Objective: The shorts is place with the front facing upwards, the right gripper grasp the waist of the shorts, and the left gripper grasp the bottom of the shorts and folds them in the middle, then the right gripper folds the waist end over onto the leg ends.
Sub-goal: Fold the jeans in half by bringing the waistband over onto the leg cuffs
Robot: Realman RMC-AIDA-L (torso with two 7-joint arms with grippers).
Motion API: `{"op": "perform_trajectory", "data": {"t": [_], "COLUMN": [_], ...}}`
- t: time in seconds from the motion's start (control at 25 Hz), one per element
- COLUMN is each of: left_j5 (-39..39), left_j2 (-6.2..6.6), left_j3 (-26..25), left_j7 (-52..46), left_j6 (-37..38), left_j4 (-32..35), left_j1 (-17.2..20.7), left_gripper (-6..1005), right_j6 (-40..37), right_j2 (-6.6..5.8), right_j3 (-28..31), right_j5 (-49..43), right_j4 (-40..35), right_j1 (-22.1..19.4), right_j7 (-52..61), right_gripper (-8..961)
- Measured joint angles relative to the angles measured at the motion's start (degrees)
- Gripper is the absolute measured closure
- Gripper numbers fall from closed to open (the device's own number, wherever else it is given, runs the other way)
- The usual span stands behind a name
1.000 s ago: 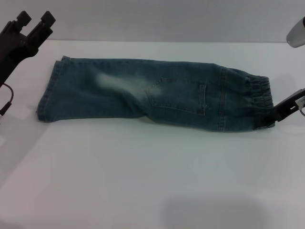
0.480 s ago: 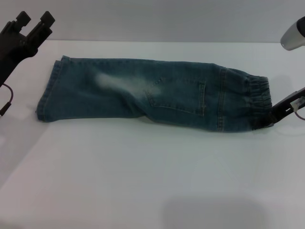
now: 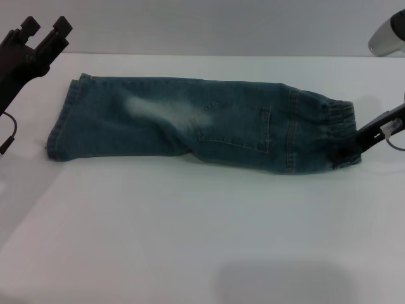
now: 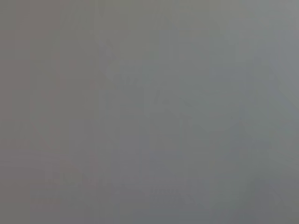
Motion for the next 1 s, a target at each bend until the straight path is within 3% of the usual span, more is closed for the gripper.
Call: {"op": "perform_trajectory", "data": {"t": [0.84, 1.0], "left_j5": [0.0, 0.0], "left_j2": [0.0, 0.0], "left_j3": [0.0, 0.0], "left_j7": [0.7, 0.8], "left_j6": [-1.7, -1.6], "left_j4": [0.0, 0.0], "left_j1": [-0.5, -0.6], "left_gripper": [199, 199], "right_j6": [2.2, 3.3], "right_j2": [0.62, 0.69], "right_j3": [0.0, -0.6], "right_j5": [0.1, 0.0], "right_j4": [0.9, 2.5], "right_j1": [0.3, 0.1], "right_j7": [-0.7, -2.6], "right_gripper": [398, 523]}}
